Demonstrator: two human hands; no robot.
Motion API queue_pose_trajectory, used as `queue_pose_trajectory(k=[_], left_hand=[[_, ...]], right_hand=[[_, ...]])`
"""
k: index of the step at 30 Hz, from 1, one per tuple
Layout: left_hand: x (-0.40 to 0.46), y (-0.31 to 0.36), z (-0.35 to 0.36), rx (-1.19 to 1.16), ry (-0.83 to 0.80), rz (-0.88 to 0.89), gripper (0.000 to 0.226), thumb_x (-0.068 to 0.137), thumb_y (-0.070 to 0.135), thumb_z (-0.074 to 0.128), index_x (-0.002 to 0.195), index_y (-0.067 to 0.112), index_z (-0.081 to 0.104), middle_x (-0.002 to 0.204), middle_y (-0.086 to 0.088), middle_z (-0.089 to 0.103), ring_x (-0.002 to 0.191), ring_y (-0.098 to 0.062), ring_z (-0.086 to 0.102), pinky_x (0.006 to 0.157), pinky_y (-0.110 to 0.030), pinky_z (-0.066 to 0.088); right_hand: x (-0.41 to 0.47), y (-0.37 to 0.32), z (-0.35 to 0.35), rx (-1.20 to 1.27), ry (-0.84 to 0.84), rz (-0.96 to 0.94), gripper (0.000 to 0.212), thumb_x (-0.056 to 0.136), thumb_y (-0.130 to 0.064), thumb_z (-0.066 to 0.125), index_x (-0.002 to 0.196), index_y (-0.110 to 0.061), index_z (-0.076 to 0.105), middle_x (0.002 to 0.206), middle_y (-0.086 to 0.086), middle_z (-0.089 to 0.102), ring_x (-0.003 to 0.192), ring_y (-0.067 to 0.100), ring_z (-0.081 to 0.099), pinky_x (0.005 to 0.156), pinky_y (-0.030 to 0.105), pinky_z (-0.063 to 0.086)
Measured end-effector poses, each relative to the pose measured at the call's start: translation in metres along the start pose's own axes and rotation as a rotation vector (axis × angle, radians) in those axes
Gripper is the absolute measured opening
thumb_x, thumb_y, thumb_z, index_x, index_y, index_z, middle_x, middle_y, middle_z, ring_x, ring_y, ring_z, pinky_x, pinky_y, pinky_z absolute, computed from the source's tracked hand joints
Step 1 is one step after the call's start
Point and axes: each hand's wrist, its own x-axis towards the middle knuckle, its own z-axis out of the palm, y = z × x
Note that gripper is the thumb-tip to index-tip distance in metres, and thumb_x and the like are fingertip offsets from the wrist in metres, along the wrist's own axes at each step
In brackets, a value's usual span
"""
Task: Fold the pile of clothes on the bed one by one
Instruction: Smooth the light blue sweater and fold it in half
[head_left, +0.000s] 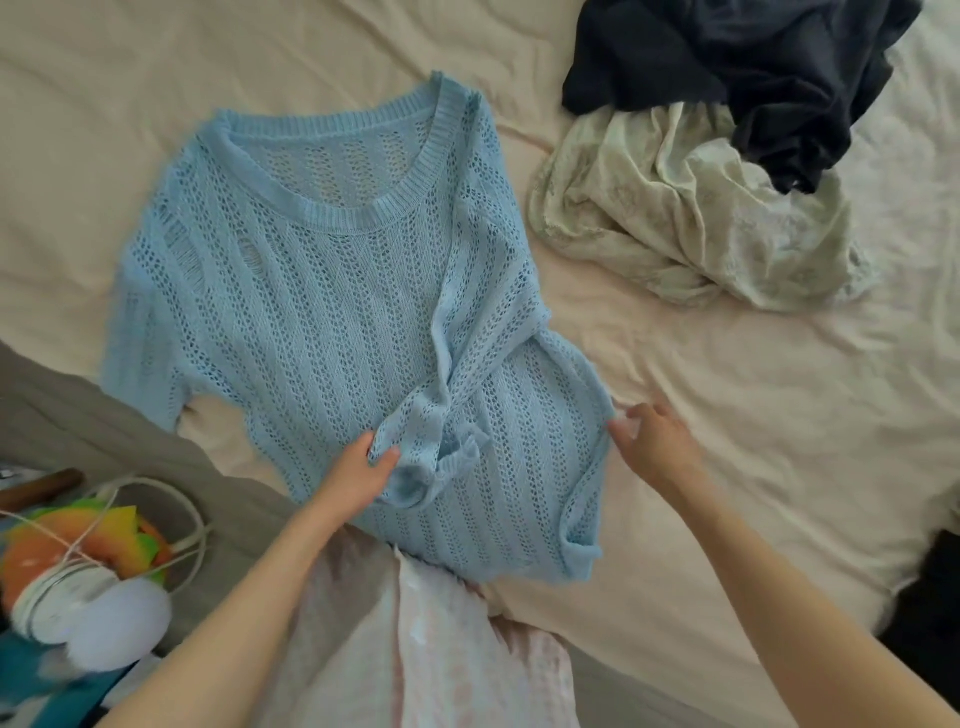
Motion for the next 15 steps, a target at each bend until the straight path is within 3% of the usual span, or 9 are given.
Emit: queue_pose_trajectory(k=[2,5,8,11,13,15], left_hand=[[0.004,0.009,0.004,0.086,0.07,0.012,0.049,0.096,0.032,0.05,0.138,0.01,0.04,0.14,-0.005,0.047,0.126,-0.022,0.045,0.101,-0.033,0.037],[0.01,0.032,0.012,0.11,0.192,0.11,0.05,0.093,0.037,0.053,0.135,0.012,0.042,0.138,-0.003,0.048,0.125,-0.019,0.045,0.095,-0.03,0.035],[0.021,0.064,0.012,0.018,0.221,0.189,0.051,0.092,0.04,0.054,0.135,0.013,0.043,0.127,0.0,0.053,0.116,-0.015,0.05,0.091,-0.026,0.037],[0.039,0.106,0.004,-0.055,0.215,0.242,0.055,0.092,0.042,0.055,0.137,0.013,0.04,0.121,0.004,0.052,0.108,-0.012,0.052,0.089,-0.025,0.038],[0.053,0.136,0.001,-0.094,0.169,0.223,0.055,0.092,0.038,0.057,0.137,0.014,0.037,0.114,0.007,0.049,0.101,-0.01,0.051,0.087,-0.022,0.039],[0.064,0.162,0.001,-0.246,0.109,0.141,0.03,0.093,0.026,0.059,0.117,0.012,0.05,0.094,0.009,0.054,0.08,-0.007,0.055,0.069,-0.012,0.044]], right_hand=[[-0.007,-0.012,0.007,0.153,0.045,0.06,0.057,0.09,-0.055,0.05,0.122,-0.008,0.056,0.123,0.012,0.057,0.107,0.031,0.056,0.082,0.038,0.046],[-0.015,-0.038,0.019,0.36,0.062,0.094,0.06,0.088,-0.055,0.054,0.124,-0.006,0.053,0.12,0.011,0.058,0.106,0.028,0.056,0.083,0.038,0.047],[-0.002,-0.058,0.014,0.492,0.146,0.003,0.052,0.091,-0.044,0.057,0.126,-0.006,0.052,0.122,0.011,0.057,0.11,0.027,0.052,0.088,0.037,0.042],[0.025,-0.073,-0.005,0.585,0.107,-0.113,0.05,0.091,-0.039,0.06,0.131,-0.01,0.051,0.127,0.006,0.057,0.116,0.022,0.052,0.096,0.035,0.042],[0.043,-0.083,-0.019,0.651,0.021,-0.146,0.038,0.09,-0.038,0.062,0.12,-0.014,0.061,0.114,0.001,0.064,0.1,0.013,0.058,0.082,0.024,0.044],[0.057,-0.091,-0.027,0.832,-0.055,-0.14,0.018,0.087,-0.029,0.067,0.099,-0.016,0.07,0.088,-0.005,0.069,0.071,-0.003,0.059,0.06,0.011,0.042]])
